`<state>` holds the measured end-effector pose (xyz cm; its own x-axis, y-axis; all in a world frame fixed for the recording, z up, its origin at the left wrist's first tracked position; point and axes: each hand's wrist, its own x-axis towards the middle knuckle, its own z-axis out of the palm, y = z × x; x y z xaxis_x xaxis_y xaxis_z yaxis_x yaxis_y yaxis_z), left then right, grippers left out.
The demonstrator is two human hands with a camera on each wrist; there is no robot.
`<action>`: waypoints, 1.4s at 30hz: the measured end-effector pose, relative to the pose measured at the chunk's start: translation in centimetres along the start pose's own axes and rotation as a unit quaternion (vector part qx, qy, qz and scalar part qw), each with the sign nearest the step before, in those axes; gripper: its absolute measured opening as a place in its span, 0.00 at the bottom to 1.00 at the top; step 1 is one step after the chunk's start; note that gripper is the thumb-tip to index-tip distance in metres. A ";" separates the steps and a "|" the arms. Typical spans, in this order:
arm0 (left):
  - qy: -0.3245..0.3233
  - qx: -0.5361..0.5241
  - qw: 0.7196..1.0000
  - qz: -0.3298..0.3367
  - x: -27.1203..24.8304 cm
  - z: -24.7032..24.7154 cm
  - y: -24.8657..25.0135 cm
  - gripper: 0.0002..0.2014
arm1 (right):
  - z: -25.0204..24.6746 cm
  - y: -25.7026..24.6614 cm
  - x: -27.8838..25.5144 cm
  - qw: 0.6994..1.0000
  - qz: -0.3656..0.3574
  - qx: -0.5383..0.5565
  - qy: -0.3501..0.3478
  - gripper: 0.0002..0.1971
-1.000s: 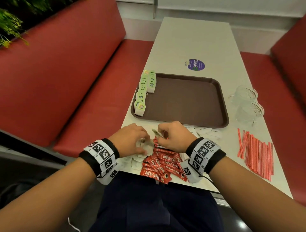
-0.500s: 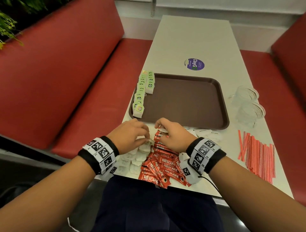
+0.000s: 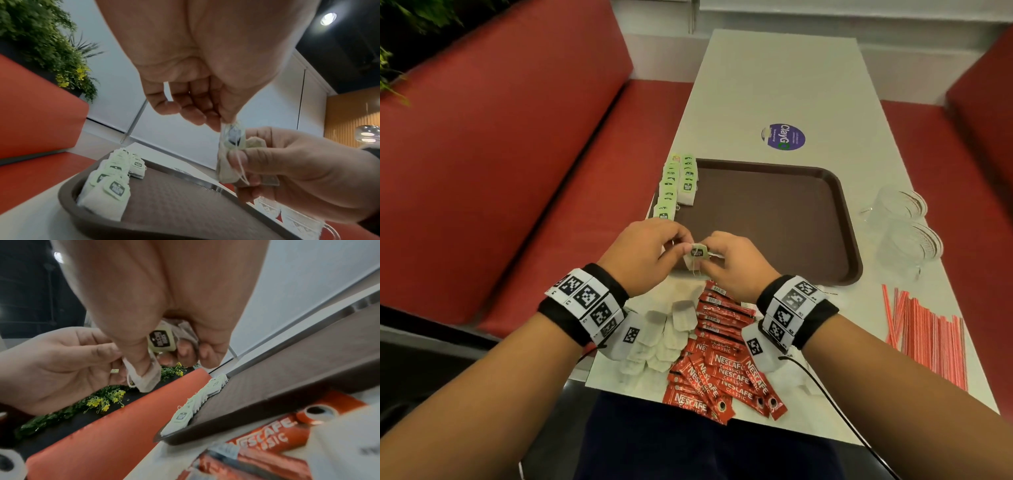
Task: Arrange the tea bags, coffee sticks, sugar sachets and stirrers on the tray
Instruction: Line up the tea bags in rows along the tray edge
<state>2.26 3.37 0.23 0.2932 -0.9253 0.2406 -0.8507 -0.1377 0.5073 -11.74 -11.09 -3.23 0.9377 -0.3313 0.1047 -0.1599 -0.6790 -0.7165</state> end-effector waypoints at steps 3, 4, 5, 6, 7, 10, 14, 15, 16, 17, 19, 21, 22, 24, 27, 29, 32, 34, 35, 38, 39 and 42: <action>-0.013 -0.023 1.000 -0.001 0.9 0.2 -0.4 0.02 | -0.3 0.4 1.0 1.000 0.000 0.007 0.011 0.06; -0.023 -0.012 1.000 0.007 1.3 0.3 -0.6 0.02 | -0.4 0.6 1.3 1.000 0.001 0.006 0.009 0.06; -0.029 0.007 0.999 0.013 1.7 0.4 -0.9 0.02 | -0.4 0.7 1.6 1.000 0.004 0.001 0.004 0.05; -0.033 0.025 0.999 0.015 2.2 0.4 -1.1 0.02 | -0.5 0.9 1.9 1.000 0.008 -0.004 0.000 0.03; -0.035 0.035 0.999 0.013 2.9 0.3 -1.2 0.02 | -0.6 1.0 2.2 1.000 0.016 -0.006 -0.001 0.03; -0.022 0.038 0.998 -0.040 5.5 -0.1 -2.2 0.05 | -1.2 1.5 3.0 0.998 0.058 0.005 0.004 0.08; -0.019 0.085 0.987 -0.135 9.7 -0.3 -5.0 0.07 | -2.2 2.2 4.1 0.992 0.106 0.061 0.012 0.09; -0.045 0.097 0.982 -0.153 10.7 -0.2 -5.7 0.08 | -2.4 2.4 4.2 0.991 0.115 0.070 0.008 0.07; -0.080 0.110 0.977 -0.164 11.7 0.0 -6.3 0.10 | -2.7 2.5 4.4 0.990 0.119 0.072 0.004 0.04; -0.119 0.124 0.971 -0.168 12.6 0.2 -6.9 0.11 | -2.9 2.7 4.6 0.991 0.116 0.069 0.003 0.03; -0.188 0.156 0.956 -0.162 14.3 0.8 -7.9 0.14 | -3.0 3.2 4.8 0.992 0.110 0.067 0.006 0.03; -0.220 0.183 0.945 -0.161 15.8 1.4 -8.9 0.17 | -2.9 3.9 5.0 0.990 0.121 0.071 0.005 0.01; -0.221 0.192 0.942 -0.167 16.5 1.7 -9.3 0.17 | -2.9 4.2 4.9 0.990 0.123 0.073 0.006 0.02; -0.210 0.203 0.940 -0.175 17.8 2.1 -10.0 0.18 | -2.8 4.8 4.9 0.991 0.119 0.066 0.014 0.02; -0.201 0.212 0.937 -0.191 19.1 2.6 -10.6 0.16 | -2.9 5.3 5.1 0.991 0.114 0.062 0.030 0.02; -0.203 0.219 0.933 -0.199 19.7 2.9 -10.9 0.15 | -2.9 5.5 5.2 0.991 0.113 0.065 0.030 0.02; -0.191 0.227 0.930 -0.216 20.0 3.3 -11.0 0.14 | -2.9 5.4 5.5 0.991 0.109 0.069 0.028 0.02; -0.183 0.228 0.933 -0.211 20.2 3.6 -11.0 0.12 | -2.9 5.2 5.5 0.991 0.106 0.072 0.027 0.02; -0.185 0.228 0.934 -0.203 20.3 3.7 -10.8 0.12 | -3.0 5.1 5.6 0.992 0.104 0.073 0.027 0.02; -0.218 0.253 0.924 -0.187 20.6 4.5 -10.4 0.21 | -3.2 4.9 5.7 0.991 0.100 0.078 0.031 0.02; -0.225 0.262 0.919 -0.190 20.7 4.8 -10.5 0.24 | -3.3 4.7 5.7 0.991 0.099 0.079 0.031 0.02; -0.225 0.273 0.914 -0.200 20.9 5.1 -10.8 0.27 | -3.4 4.6 5.8 0.992 0.096 0.075 0.029 0.01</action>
<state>15.38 -16.30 -4.41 0.5242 -0.7965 -0.3013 -0.8412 -0.5394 -0.0376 -8.12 -18.36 -3.60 0.8750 -0.4841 -0.0070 -0.2816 -0.4972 -0.8207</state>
